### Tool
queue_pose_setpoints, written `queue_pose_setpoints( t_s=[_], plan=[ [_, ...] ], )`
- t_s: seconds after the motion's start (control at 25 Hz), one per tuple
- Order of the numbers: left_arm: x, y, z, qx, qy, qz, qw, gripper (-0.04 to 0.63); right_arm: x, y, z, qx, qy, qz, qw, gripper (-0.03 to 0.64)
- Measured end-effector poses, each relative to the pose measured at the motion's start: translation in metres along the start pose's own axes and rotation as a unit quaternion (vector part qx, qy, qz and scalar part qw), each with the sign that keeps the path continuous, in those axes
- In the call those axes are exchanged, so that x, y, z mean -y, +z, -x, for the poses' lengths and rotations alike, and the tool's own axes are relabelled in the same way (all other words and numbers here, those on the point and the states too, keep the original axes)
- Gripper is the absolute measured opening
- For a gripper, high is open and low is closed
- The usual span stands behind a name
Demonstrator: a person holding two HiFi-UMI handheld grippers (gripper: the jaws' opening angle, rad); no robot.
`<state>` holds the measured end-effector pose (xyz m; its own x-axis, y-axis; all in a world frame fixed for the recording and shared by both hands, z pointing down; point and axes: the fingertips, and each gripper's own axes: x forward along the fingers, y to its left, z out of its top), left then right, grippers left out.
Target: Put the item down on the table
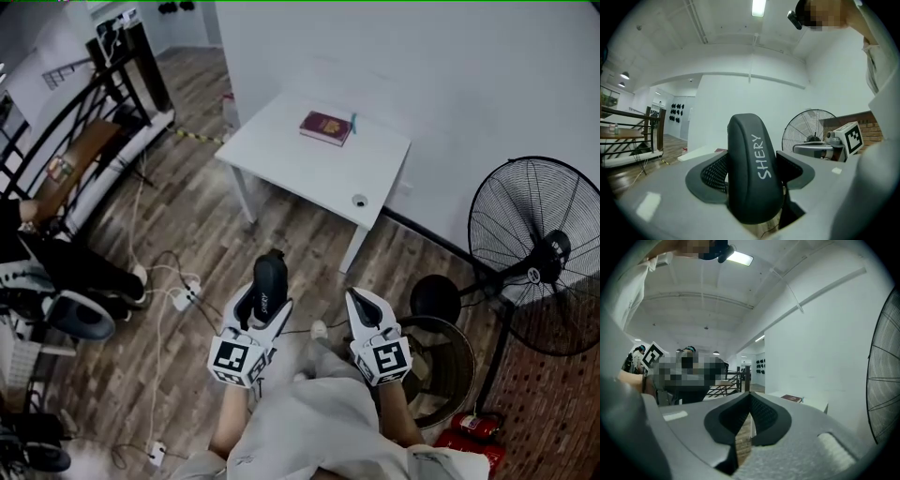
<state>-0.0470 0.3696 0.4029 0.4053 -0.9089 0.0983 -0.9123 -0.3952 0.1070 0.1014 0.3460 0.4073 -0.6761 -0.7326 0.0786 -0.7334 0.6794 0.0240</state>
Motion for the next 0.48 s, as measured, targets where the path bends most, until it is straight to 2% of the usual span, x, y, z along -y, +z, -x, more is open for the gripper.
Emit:
queue_pose_setpoints(
  t_s=[0.48],
  plan=[
    [-0.032,0.023,-0.086,-0.011,0.015,-0.003,0.9998,0.341,0.069,0.011,-0.073,-0.001,0.017,-0.010,1.000,0.003]
  ],
)
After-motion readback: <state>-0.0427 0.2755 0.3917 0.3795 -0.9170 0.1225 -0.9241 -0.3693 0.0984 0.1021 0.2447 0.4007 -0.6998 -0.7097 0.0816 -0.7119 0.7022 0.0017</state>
